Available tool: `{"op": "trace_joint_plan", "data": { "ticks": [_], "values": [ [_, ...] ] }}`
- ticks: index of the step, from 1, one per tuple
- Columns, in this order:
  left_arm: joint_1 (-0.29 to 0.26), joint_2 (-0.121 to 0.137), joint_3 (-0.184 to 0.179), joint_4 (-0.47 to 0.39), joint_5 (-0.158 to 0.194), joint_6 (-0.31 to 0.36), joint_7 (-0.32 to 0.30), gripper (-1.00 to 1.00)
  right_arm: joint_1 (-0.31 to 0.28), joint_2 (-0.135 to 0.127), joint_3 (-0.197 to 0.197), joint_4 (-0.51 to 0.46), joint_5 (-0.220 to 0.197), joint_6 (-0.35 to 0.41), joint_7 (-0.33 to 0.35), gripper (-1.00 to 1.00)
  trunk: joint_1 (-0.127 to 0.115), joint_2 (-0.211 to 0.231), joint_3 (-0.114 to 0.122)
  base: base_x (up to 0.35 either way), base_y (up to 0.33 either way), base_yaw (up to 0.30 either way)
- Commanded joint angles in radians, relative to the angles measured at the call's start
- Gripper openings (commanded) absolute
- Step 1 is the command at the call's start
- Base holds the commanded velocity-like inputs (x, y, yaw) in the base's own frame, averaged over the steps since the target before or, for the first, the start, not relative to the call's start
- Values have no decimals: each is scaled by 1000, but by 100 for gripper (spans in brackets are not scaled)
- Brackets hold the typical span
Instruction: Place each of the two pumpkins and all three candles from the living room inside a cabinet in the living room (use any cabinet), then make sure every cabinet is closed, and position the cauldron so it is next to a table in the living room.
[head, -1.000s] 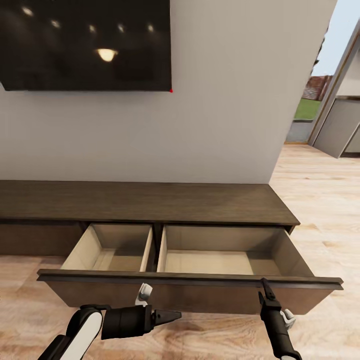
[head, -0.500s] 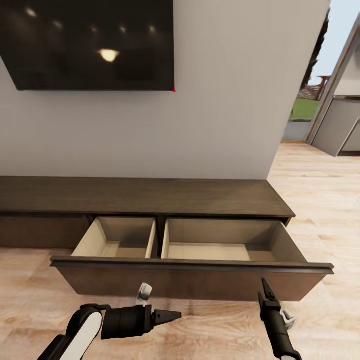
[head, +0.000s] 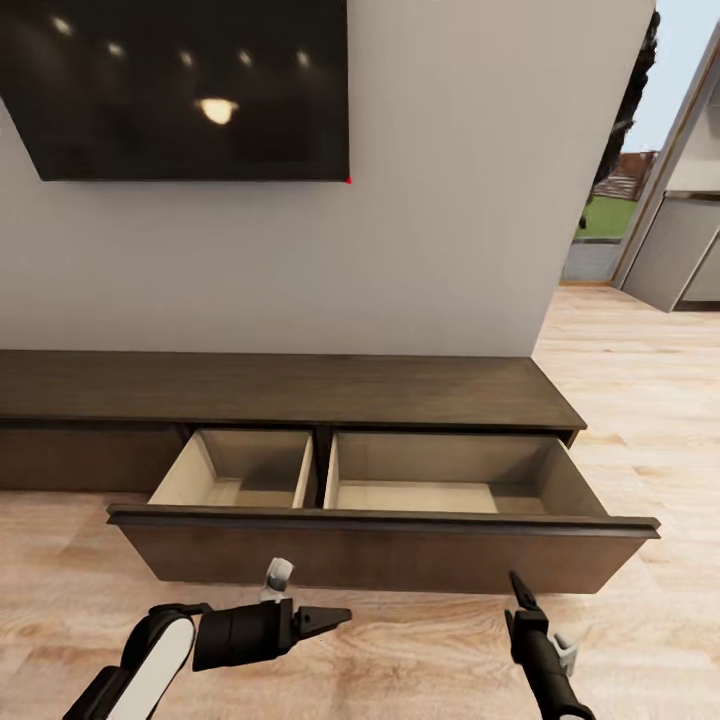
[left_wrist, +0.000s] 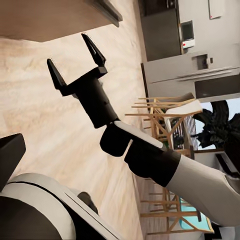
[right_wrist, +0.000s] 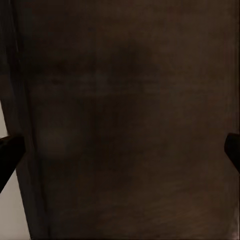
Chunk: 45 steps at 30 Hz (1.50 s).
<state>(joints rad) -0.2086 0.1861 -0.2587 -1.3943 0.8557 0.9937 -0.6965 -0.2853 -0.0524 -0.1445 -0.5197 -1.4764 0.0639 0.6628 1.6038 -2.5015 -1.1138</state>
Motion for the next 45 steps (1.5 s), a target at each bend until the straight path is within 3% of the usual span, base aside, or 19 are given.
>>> {"op": "trace_joint_plan", "data": {
  "ticks": [1,5,7,11,14,18,25,29,33,35,36,45],
  "values": [
    [0,1,0,0,0,5,-1,100,1,-3,-1,3,-10,33,0,100,0,0,-1,0,0,0],
    [1,2,-7,21,-9,5,5,100,4,-12,-1,118,13,215,-9,100,-2,1,15,0,0,0],
    [0,-1,-12,69,-15,4,9,100,4,-36,-1,205,51,281,-9,100,-3,1,22,0,0,0],
    [-3,-4,-23,176,-32,1,40,100,5,-67,0,279,164,332,-10,100,-11,16,36,0,0,0],
    [-4,-6,-26,226,-44,-2,82,100,5,-75,14,289,318,338,-13,100,-23,37,46,0,0,0],
    [-6,-6,-25,254,-52,-3,96,100,5,-75,18,295,408,332,-7,100,-38,65,58,0,0,0],
    [-11,-11,-25,266,-52,-3,109,100,5,-76,22,292,439,295,-8,100,-65,114,80,0,0,0],
    [-12,-20,-25,292,-50,-4,180,100,5,-77,22,291,462,258,-5,100,-80,142,93,0,0,0],
    [-12,-53,-26,341,-55,-14,256,100,5,-80,22,291,494,251,-2,100,-96,170,105,0,0,0],
    [-13,-77,-26,374,-58,-27,301,100,5,-82,22,290,532,250,-1,100,-103,184,112,0,0,0],
    [-12,-92,-24,391,-60,-47,340,100,5,-82,21,290,572,251,0,100,-107,191,115,0,0,0],
    [-13,-99,-24,430,-63,-84,375,100,5,-85,21,288,610,251,-4,100,-142,254,143,0,0,0]
  ]
}}
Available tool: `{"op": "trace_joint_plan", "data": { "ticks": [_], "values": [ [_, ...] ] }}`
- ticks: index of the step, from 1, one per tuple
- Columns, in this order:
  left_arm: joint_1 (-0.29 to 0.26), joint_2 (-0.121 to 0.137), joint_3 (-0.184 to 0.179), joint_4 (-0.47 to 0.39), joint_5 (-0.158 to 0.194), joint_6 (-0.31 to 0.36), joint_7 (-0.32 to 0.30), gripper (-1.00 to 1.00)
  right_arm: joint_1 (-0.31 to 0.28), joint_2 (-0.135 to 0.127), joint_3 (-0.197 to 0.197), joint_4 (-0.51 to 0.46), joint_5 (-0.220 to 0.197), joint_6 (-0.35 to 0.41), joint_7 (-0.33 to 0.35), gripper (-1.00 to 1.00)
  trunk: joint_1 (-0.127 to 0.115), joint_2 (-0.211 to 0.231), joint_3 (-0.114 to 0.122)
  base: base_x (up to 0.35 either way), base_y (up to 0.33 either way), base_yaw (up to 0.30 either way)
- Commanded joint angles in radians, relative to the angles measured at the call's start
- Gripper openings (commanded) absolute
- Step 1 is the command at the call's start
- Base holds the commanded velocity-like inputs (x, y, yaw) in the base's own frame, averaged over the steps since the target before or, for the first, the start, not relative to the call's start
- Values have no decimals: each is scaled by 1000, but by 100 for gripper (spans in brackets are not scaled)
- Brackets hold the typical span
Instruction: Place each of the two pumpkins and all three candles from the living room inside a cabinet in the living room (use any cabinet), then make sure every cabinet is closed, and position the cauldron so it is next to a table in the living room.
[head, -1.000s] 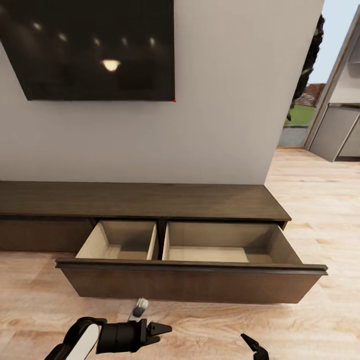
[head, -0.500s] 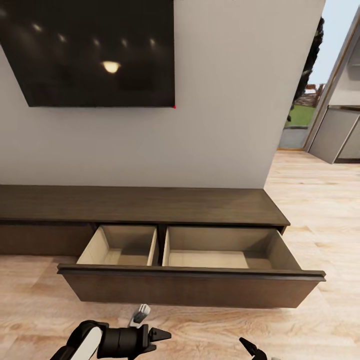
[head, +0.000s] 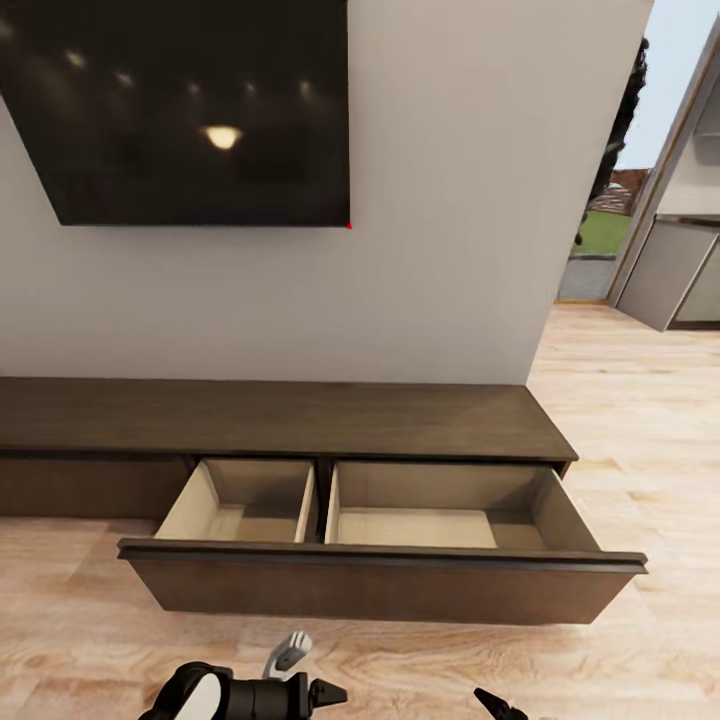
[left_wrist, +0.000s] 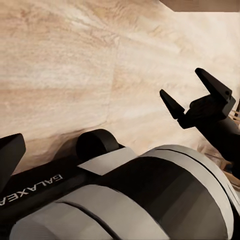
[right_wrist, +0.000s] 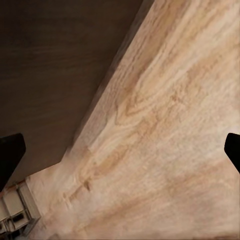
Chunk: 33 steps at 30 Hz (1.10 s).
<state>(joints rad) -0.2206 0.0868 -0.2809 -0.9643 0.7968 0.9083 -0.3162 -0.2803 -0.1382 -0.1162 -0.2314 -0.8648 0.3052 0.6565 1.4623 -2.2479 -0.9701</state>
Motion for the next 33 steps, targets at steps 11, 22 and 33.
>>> {"op": "trace_joint_plan", "data": {
  "ticks": [11,22,33],
  "values": [
    [0,0,3,10,-105,-41,2,100,0,0,-5,1,22,8,-7,100,-42,77,34,0,0,0],
    [-2,6,9,62,-112,-110,115,100,0,-7,-7,4,45,-72,-10,100,-85,154,68,0,0,0],
    [-6,8,12,164,-107,-244,450,100,0,-34,-7,13,47,-80,-211,100,-127,231,103,0,0,0]
  ]
}}
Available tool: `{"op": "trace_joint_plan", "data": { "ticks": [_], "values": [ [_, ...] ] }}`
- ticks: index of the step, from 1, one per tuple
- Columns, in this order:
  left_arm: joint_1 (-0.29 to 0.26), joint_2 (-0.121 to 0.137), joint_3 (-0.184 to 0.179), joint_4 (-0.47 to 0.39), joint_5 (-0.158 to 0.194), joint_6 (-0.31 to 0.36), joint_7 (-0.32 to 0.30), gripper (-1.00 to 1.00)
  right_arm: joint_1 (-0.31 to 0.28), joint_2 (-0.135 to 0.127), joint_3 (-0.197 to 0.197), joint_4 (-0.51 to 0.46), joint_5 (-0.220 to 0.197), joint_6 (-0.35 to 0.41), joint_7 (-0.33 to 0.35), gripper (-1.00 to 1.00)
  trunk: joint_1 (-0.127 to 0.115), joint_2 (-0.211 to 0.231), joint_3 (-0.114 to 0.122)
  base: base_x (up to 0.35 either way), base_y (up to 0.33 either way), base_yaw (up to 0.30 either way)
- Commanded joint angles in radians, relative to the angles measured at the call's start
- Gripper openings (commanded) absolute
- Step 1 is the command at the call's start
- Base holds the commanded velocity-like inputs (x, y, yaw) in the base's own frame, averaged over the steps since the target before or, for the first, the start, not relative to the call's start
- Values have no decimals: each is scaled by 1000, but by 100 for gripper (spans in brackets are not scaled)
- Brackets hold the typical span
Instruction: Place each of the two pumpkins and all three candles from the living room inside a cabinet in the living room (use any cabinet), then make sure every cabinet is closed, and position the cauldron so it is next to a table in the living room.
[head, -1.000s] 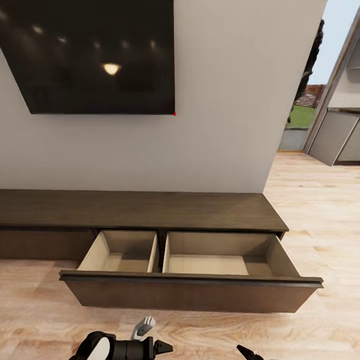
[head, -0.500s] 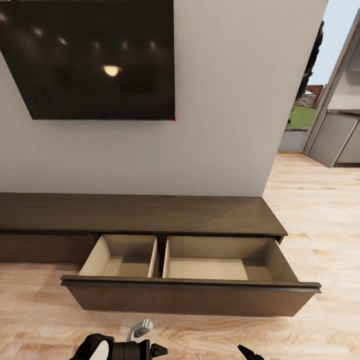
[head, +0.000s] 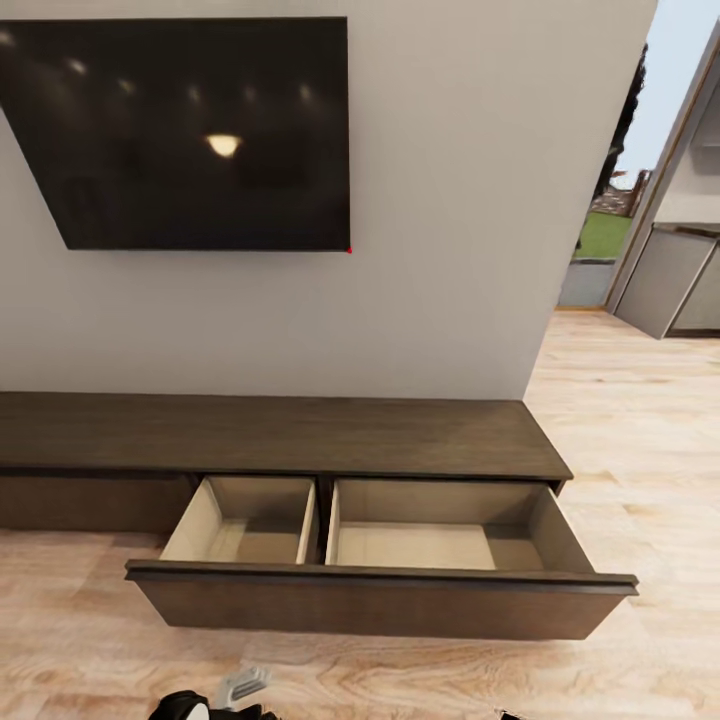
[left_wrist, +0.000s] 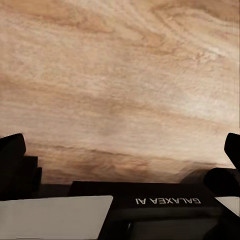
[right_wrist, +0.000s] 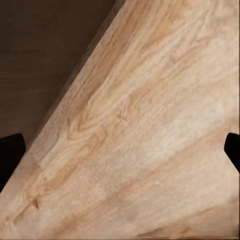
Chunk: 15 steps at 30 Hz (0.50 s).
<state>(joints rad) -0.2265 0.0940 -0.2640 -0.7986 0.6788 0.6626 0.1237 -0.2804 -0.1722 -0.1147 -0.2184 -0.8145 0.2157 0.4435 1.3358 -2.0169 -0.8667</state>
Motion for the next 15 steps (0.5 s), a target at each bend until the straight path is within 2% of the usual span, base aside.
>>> {"op": "trace_joint_plan", "data": {
  "ticks": [1,3,6,12,15],
  "values": [
    [-1,2,-4,0,11,-2,19,100,0,1,-8,-2,-3,10,-26,100,-4,7,2,0,0,0],
    [-1,4,-4,1,11,-6,29,100,0,1,-8,-5,-3,10,-67,100,-12,21,9,0,0,0],
    [-1,6,-4,1,11,-8,34,100,0,2,-8,-7,-2,8,-93,100,-23,42,18,0,0,0],
    [-1,10,-4,1,11,-8,36,100,0,2,-8,-9,1,-40,-96,100,-46,84,37,0,0,6],
    [-1,19,-4,1,14,-8,35,100,0,2,-7,-10,3,-51,-95,100,-46,84,37,0,0,128]
  ]
}}
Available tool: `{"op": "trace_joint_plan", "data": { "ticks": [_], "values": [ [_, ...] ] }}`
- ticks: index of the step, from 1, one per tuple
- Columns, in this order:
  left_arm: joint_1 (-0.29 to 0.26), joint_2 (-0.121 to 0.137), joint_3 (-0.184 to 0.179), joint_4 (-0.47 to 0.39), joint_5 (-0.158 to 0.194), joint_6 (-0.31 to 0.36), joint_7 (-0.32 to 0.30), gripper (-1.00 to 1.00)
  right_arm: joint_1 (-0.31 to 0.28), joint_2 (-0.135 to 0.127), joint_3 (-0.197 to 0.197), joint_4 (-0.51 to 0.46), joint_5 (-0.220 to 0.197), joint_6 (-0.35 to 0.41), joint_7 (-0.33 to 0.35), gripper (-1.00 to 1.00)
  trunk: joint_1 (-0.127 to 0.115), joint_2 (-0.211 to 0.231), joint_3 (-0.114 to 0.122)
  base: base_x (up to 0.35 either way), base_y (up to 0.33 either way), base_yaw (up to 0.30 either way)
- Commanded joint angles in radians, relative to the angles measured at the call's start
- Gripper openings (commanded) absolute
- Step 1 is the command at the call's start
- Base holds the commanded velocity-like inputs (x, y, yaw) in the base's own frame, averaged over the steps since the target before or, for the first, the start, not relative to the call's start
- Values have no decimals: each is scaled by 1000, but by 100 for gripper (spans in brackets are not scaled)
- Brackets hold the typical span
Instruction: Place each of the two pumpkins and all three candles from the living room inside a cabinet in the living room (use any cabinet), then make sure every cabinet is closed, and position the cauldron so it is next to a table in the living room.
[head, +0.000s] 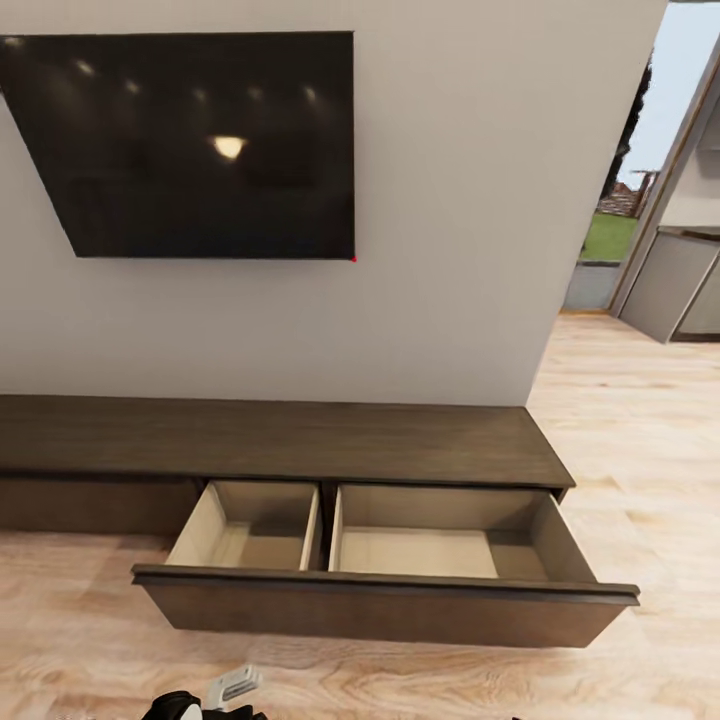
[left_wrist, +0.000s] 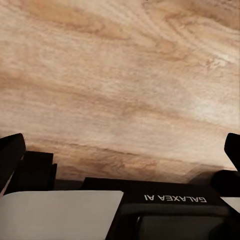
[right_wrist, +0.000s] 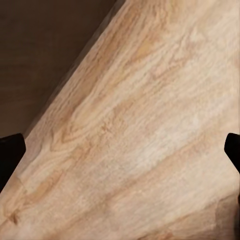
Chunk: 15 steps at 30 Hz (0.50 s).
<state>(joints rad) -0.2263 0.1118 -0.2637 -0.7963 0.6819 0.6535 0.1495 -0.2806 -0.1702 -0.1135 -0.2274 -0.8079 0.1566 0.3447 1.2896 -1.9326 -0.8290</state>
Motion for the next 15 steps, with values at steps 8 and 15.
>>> {"op": "trace_joint_plan", "data": {
  "ticks": [8,15],
  "values": [
    [0,9,-3,-6,10,-8,8,100,0,0,-8,2,-2,1,1,100,0,0,-1,-4,0,249],
    [1,7,-5,-6,8,-18,8,100,0,4,-8,7,26,-1,-2,100,0,0,-1,-250,0,281]
  ]
}}
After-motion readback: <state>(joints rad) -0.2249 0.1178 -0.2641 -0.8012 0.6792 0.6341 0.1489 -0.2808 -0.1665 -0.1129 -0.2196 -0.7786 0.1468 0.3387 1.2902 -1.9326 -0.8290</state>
